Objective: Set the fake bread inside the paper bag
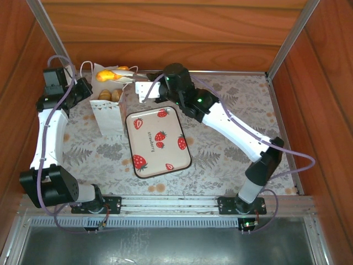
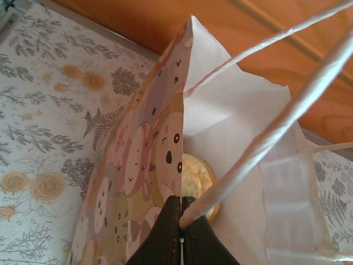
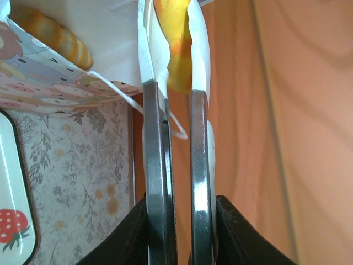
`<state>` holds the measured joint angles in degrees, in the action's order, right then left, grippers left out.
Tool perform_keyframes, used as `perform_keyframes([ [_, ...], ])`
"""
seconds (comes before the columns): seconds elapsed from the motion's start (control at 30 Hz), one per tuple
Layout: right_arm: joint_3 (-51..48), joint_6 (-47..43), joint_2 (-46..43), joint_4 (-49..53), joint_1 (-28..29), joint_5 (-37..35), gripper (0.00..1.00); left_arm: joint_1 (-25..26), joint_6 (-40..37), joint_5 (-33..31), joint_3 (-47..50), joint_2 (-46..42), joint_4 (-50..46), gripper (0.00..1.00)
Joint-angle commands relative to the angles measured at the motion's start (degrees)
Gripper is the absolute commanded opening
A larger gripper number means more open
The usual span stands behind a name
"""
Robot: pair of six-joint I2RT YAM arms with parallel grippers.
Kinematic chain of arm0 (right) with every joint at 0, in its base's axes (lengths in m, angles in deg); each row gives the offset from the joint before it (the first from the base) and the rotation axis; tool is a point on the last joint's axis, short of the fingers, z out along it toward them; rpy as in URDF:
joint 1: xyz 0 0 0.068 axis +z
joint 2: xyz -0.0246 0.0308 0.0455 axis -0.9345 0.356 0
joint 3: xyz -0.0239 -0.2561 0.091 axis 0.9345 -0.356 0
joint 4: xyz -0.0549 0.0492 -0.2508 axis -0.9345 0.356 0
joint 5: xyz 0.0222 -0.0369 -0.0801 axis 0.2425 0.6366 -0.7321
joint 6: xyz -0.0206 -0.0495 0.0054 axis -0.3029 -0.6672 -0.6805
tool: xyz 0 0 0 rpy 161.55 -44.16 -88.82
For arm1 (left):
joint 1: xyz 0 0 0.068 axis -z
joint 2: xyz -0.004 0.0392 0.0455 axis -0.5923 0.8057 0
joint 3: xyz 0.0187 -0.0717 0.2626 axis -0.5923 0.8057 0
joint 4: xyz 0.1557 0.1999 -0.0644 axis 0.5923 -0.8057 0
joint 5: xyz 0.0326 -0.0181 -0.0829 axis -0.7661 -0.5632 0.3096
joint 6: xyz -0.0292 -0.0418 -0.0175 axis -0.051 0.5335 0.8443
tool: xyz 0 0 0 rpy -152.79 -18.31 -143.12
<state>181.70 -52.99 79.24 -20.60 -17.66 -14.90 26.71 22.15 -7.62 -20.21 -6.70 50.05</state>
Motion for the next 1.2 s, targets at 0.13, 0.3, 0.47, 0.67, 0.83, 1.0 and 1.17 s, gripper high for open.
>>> perform_keyframes([
  [0.13,7.0,-7.0,7.4,-4.1,0.5,0.0,0.3,0.6,-0.2,0.0,-1.2,0.2,-0.2,0.0],
  [0.3,9.9,-7.9,10.8,-2.8,0.5,0.3,0.3,0.6,-0.3,0.2,-1.4,0.3,-0.1,0.0],
  [0.47,12.2,-8.2,13.2,-1.0,0.5,1.1,0.3,0.8,-0.3,0.8,-1.5,0.6,0.0,0.0],
  [0.67,12.6,-7.9,13.8,1.3,0.5,2.4,0.3,0.7,-0.4,0.7,-1.4,0.5,0.1,0.0],
  [0.83,13.4,-6.2,14.3,2.2,0.5,5.0,0.3,0.7,-0.5,0.6,-1.4,0.7,0.1,0.0],
  [1.0,14.9,-6.0,15.3,3.4,0.5,7.0,0.3,0.8,-1.0,-2.4,-0.6,-0.3,0.1,0.0],
  [1.17,17.8,-5.0,16.6,8.2,0.2,9.9,0.31,0.8,-1.6,-3.3,-0.3,-0.8,0.1,0.0],
])
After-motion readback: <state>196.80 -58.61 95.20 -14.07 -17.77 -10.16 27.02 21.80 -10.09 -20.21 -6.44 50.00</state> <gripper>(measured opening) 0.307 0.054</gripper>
